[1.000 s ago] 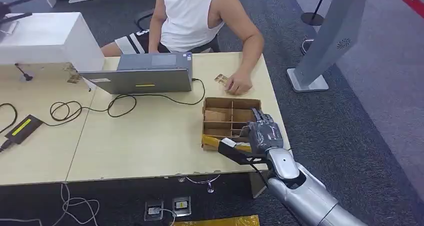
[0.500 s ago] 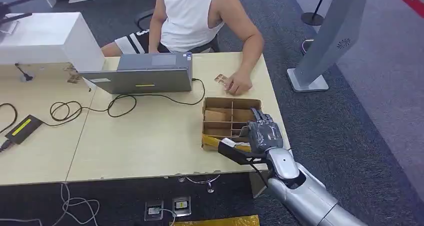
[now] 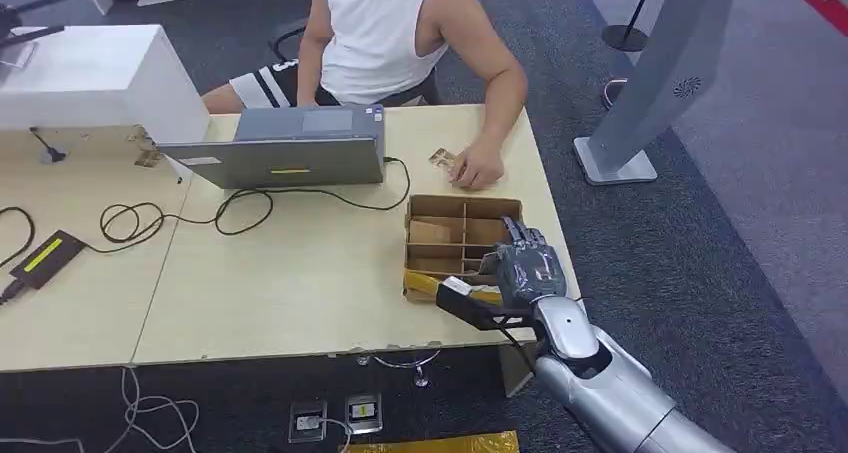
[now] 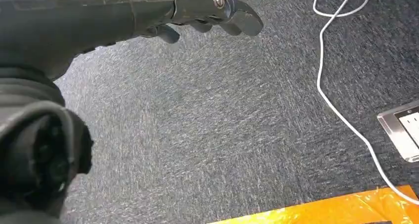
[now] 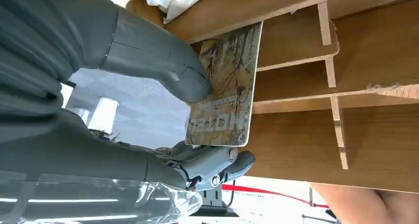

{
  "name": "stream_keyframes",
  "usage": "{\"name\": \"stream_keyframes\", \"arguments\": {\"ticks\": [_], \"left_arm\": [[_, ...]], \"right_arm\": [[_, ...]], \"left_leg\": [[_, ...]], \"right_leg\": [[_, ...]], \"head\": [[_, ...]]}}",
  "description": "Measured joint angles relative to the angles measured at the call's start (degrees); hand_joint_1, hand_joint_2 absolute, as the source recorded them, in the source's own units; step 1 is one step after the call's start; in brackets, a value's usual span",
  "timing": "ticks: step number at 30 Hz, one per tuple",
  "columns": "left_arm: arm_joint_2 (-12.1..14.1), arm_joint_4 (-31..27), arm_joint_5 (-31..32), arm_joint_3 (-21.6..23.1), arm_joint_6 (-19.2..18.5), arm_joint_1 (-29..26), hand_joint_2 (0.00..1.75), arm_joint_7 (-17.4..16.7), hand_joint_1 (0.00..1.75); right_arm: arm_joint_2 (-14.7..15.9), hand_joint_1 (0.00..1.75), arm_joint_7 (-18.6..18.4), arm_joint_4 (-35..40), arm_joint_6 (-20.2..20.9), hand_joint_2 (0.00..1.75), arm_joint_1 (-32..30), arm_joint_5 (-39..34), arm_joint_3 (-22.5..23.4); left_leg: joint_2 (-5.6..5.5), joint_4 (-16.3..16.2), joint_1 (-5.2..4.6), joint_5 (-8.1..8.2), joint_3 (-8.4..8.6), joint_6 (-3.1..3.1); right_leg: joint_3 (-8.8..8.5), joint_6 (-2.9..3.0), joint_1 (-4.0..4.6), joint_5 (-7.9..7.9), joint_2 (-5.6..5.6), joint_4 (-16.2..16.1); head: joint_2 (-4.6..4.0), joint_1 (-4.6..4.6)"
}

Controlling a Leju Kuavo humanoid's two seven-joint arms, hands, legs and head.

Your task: Pass the card to the sensor for recognition and then transmit it.

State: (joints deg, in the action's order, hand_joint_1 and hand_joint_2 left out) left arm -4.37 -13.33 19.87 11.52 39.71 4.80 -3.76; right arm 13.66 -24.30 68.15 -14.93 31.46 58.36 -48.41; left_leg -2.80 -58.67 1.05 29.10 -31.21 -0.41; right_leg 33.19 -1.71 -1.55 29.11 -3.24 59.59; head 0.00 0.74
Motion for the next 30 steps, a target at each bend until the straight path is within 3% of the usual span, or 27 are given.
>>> {"name": "stream_keyframes", "arguments": {"ticks": [14, 21, 30], "left_arm": [[-0.3, 0.0, 0.8, -0.5, 0.0, 0.1, 0.00, 0.1, 0.00], [-0.3, 0.0, 3.1, -1.7, 0.0, 0.0, 0.00, 0.1, 0.00], [-0.4, 0.0, 5.6, -4.3, 0.0, 0.0, 0.00, 0.7, 0.00]], "right_arm": [[0.0, 1.75, -1.4, 0.5, -0.8, 1.75, 1.0, 1.1, 0.1], [1.2, 1.75, -4.0, 4.9, -0.5, 1.75, 6.2, 3.6, 1.5], [2.9, 1.75, -4.8, 11.9, 1.2, 1.75, 12.3, 5.5, 3.1]], "left_leg": [[0.00, 0.0, 0.00, 0.00, 0.00, 0.00], [0.03, 0.0, -0.01, -0.02, 0.03, 0.00], [0.03, 0.0, 0.00, -0.02, 0.02, -0.01]], "right_leg": [[0.00, 0.00, 0.00, -0.01, -0.01, 0.0], [0.00, 0.01, -0.01, -0.04, -0.04, 0.0], [0.01, 0.01, -0.01, -0.04, -0.04, 0.0]], "head": [[0.00, 0.00], [0.00, 0.00], [0.00, -0.02]]}}
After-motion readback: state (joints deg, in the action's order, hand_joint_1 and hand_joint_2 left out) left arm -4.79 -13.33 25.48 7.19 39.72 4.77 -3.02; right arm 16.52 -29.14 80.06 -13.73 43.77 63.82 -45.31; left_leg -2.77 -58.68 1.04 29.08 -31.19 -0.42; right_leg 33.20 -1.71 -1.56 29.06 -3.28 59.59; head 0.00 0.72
